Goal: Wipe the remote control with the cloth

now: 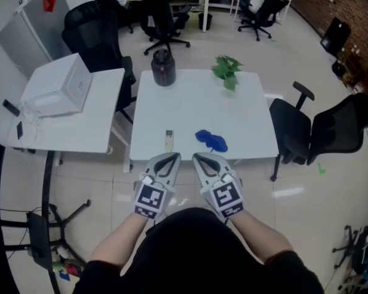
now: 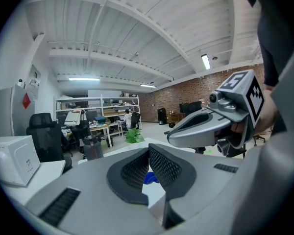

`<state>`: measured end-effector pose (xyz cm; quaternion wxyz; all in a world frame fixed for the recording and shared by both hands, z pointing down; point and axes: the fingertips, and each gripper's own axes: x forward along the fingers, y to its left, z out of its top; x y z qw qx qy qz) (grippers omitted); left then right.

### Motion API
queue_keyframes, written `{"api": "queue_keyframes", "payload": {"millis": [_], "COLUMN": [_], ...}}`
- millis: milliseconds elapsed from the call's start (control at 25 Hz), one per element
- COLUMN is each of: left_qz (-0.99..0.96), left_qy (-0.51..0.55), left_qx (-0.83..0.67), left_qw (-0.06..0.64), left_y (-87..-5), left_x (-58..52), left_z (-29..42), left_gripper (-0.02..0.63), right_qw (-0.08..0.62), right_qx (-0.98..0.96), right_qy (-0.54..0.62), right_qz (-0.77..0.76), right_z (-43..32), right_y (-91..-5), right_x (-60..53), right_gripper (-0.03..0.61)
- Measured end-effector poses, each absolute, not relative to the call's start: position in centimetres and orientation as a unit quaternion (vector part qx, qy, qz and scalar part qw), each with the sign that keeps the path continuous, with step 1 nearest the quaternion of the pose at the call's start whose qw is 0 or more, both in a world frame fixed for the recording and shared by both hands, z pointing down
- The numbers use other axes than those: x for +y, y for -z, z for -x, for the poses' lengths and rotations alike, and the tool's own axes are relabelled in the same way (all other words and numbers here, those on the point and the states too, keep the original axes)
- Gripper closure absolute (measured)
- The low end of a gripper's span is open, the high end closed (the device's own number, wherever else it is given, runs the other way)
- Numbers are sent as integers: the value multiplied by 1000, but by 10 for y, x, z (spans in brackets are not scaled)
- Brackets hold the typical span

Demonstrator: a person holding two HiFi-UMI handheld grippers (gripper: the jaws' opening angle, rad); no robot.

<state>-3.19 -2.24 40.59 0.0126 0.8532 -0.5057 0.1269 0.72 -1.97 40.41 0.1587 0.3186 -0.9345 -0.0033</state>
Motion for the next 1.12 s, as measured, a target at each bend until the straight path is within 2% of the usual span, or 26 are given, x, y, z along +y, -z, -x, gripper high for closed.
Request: {"api": "queue_keyframes", "payload": {"millis": [1120], "left_qz": [-850], "left_qy": [-126], "left_qx": [-512], "left_qw": [11], "left_y": [-401], "left_x": [-16], "left_z": [37], "left_gripper": [611], "right_qw": [161], "right_qx": [-938], "right_qy": [1], "right_qz": [-307], "right_z": [5], "right_y": [-403], "right_x": [-15], "right_gripper": [571]}}
